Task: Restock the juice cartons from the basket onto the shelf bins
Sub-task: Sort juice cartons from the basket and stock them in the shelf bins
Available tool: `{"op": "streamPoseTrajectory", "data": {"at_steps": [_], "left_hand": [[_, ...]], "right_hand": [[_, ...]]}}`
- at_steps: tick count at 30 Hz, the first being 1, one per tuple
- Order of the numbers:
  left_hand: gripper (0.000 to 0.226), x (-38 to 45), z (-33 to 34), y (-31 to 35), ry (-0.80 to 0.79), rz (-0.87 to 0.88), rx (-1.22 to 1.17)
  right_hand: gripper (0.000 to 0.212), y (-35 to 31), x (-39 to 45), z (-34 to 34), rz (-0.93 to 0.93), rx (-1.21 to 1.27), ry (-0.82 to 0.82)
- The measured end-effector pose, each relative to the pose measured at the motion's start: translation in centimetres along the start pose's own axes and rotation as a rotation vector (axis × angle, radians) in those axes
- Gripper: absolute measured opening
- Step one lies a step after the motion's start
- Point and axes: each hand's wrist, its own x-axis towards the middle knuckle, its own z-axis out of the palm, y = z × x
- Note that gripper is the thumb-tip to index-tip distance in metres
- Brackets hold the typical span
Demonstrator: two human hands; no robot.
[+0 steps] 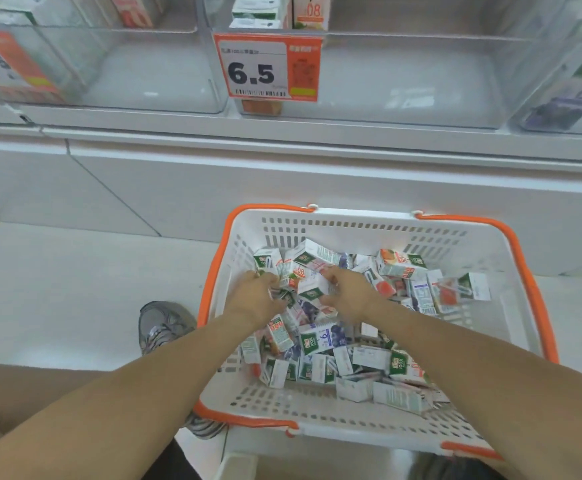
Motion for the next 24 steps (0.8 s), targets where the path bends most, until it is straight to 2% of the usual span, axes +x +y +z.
{"op": "streamPoseTrajectory", "data": {"at_steps": [3, 5, 7, 9, 11, 14, 18, 24], "left_hand": [[0.011, 0.4, 0.4, -0.3, 0.100, -0.048, -0.071], [0.011, 0.6, 0.1, -0.2, 0.106, -0.081, -0.159], [0.014, 0.6, -1.2, 0.8, 0.084, -0.130, -0.344], [0.019, 0.1, -3.4, 2.5, -0.010, -0.246, -0.696], [0.024, -0.8, -6.1, 4.1, -0.221, -0.321, -1.090], [0.027, -1.9, -9.9, 5.2, -0.363, -0.293, -1.380], [0.038, -2.8, -15.3, 6.9, -0.439, -0.184, -1.419], [0.072, -4.3, -24.0, 10.4, -0.675, 0.175, -1.074]], "right_hand": [[0.027, 0.8, -1.1, -1.8, -0.011, 0.139, 0.010], [0.021, 1.4, -1.6, -2.6, 0.014, 0.178, 0.009], [0.022, 1.6, -1.8, -3.4, 0.048, 0.199, 0.006], [0.027, 1.1, -2.1, -4.6, 0.089, 0.230, -0.041], [0.033, -0.3, -2.5, -6.5, 0.121, 0.282, -0.137], [0.037, -3.8, -3.8, -11.1, 0.086, 0.307, -0.267], [0.021, -8.8, -7.0, -18.1, -0.009, 0.234, -0.275], [0.014, -13.1, -12.2, -24.6, -0.116, 0.302, -0.128]]}}
